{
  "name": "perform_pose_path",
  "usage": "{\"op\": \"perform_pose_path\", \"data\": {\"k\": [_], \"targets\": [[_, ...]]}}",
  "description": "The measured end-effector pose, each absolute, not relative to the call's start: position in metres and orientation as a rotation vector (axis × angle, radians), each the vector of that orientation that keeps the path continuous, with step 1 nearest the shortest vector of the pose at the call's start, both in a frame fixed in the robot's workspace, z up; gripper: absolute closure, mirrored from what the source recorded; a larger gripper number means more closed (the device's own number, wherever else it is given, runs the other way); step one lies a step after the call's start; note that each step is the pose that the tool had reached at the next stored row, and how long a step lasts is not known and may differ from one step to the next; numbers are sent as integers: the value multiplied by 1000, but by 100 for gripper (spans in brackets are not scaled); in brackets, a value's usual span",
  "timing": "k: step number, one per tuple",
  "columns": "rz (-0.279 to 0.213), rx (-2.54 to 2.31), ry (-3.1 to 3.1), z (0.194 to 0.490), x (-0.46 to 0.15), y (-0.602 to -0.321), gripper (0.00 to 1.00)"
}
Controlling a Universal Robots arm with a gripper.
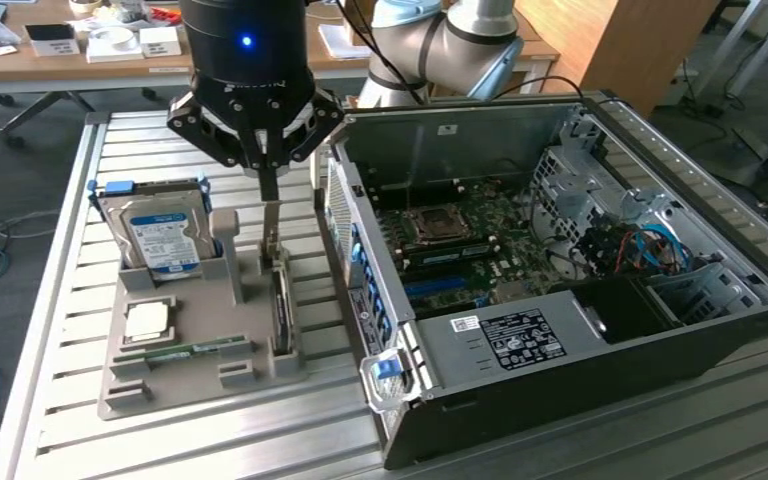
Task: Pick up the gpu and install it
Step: 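Reach for the gpu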
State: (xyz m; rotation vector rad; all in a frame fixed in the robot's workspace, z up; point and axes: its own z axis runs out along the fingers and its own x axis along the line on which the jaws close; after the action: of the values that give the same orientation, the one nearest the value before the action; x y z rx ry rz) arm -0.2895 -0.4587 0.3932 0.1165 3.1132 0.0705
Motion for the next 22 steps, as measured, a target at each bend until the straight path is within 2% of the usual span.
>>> {"op": "perform_pose_path", "data": {"k": [22], "targets": [[70,116,3113,393,-295,-465,89]]}}
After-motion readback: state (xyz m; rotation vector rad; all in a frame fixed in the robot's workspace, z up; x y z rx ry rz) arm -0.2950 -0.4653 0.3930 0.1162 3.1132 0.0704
